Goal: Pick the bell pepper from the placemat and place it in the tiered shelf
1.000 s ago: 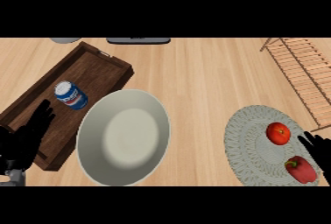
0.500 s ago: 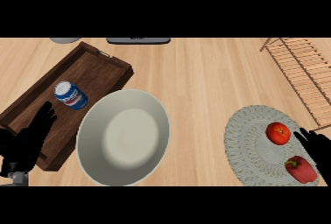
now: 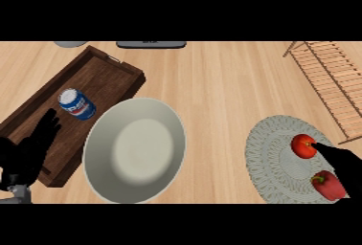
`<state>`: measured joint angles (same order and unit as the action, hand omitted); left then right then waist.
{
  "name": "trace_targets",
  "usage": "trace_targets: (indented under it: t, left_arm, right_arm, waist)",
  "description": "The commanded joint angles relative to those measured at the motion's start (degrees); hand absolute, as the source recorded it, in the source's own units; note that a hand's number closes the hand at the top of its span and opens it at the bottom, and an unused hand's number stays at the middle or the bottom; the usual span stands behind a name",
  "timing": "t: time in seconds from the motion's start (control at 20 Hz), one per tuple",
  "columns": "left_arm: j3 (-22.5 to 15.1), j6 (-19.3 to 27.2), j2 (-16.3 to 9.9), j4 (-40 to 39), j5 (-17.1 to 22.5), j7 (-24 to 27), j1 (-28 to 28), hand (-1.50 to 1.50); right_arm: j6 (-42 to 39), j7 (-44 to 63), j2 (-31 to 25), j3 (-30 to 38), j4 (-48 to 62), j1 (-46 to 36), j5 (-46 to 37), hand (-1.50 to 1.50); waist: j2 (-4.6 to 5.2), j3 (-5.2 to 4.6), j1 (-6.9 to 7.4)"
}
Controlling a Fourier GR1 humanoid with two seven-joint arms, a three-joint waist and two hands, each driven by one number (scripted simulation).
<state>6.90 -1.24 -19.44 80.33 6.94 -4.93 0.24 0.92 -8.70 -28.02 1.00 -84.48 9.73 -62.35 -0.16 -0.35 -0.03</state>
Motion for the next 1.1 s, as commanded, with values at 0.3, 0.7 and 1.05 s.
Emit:
trace_targets:
  t: [0.3, 0.7, 1.05]
  left_arm:
    - [-0.53, 0.79, 3.18, 0.69, -2.42, -1.97, -1.36, 0.00]
    - [1.54, -0.57, 2.54, 0.15, -2.84, 0.27, 0.20, 0.00]
    - [0.90, -2.39, 1.69, 1.85, -1.88, -0.79, -0.86, 0.00]
  right_arm:
    - [4.75, -5.67, 1.29, 0.88, 8.93, -4.69, -3.78, 1.50]
    - [7.99, -9.94, 0.56, 5.58, -2.63, 2.99, 0.57, 1.50]
    - [1.38, 26.56, 14.43, 14.18, 4.10, -13.99, -1.91, 1.50]
  waist:
    - [0.18, 0.36, 0.06]
    - [0.06, 0.33, -0.46]
    - [1.41, 0.12, 3.18]
